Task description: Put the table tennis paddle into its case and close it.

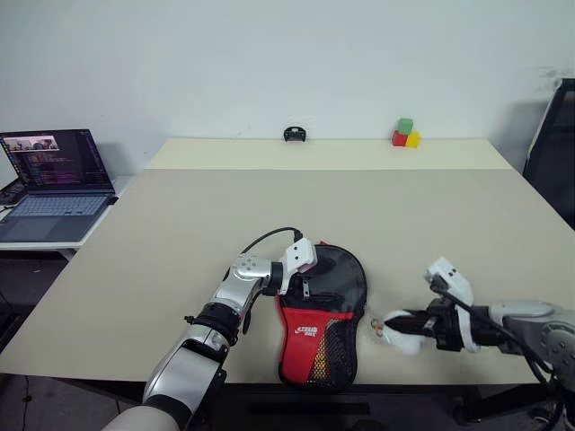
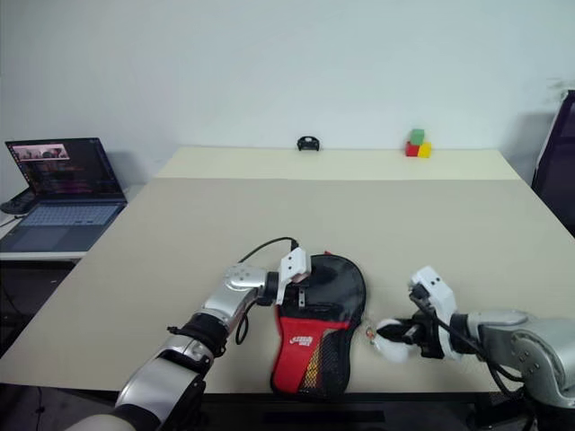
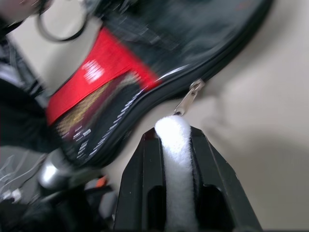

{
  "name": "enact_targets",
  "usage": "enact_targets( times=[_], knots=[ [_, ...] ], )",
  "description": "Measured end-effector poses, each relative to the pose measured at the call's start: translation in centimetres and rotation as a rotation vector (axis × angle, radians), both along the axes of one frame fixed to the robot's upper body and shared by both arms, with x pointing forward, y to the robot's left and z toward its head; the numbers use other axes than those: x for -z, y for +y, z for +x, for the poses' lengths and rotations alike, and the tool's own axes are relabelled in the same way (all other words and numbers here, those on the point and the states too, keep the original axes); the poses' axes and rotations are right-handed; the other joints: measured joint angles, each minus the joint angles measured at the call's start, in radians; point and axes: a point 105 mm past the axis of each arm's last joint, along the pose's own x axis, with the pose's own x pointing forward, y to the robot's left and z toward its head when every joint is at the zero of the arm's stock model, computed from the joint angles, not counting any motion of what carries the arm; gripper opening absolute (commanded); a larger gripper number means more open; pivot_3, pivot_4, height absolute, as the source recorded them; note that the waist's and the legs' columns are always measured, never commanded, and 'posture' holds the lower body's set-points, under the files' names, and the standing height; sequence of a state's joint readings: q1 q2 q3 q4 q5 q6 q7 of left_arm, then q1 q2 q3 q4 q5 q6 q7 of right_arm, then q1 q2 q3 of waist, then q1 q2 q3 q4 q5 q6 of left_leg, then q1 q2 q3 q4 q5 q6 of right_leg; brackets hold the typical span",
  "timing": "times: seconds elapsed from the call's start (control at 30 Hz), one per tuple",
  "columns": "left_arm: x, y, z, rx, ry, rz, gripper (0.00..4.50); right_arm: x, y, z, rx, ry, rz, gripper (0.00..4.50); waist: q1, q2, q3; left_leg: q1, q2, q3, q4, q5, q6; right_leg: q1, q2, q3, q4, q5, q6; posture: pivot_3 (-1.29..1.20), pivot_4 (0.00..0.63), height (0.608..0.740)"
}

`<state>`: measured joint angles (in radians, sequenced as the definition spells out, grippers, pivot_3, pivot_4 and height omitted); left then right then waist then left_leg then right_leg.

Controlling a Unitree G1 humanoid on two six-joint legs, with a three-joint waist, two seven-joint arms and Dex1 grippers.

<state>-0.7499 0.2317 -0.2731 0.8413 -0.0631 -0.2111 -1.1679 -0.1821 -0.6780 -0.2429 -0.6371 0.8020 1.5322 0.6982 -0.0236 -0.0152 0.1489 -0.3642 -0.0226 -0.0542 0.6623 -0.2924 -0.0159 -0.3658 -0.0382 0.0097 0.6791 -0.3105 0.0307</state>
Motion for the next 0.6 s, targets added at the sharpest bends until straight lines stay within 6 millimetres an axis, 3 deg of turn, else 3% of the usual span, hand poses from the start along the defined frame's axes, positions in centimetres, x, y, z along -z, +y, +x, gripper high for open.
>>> enact_targets(
  times=[0.23, 0.4, 0.6],
  knots=[
    [0.1, -0.2, -0.3, 0.010, 0.000, -0.004, 4.50, 0.3, 0.3, -3.2, -0.061, 0.060, 0.051, 0.19, 0.004, -0.003, -0.002, 0.000, 0.000, -0.001, -0.002, -0.001, 0.001, 0.003, 0.000, -0.002, -0.005, -0.001, 0.001, 0.00, 0.150, 0.740],
    [0.2, -0.3, -0.5, 0.019, 0.000, -0.005, 4.50, 1.8, 2.2, -8.2, -0.159, 0.210, 0.137, 0.19, 0.008, -0.004, -0.003, 0.000, 0.000, -0.003, -0.002, -0.003, 0.004, 0.005, 0.000, -0.003, -0.008, -0.002, 0.003, 0.00, 0.150, 0.740],
    [0.4, -0.3, -0.6, 0.017, 0.007, 0.001, 4.50, 2.0, 2.7, -9.8, -0.142, 0.225, 0.169, 0.19, 0.006, -0.006, -0.004, 0.002, 0.001, -0.004, -0.003, -0.003, 0.004, 0.009, -0.001, -0.005, -0.012, -0.005, 0.007, 0.00, 0.150, 0.740]
  ],
)
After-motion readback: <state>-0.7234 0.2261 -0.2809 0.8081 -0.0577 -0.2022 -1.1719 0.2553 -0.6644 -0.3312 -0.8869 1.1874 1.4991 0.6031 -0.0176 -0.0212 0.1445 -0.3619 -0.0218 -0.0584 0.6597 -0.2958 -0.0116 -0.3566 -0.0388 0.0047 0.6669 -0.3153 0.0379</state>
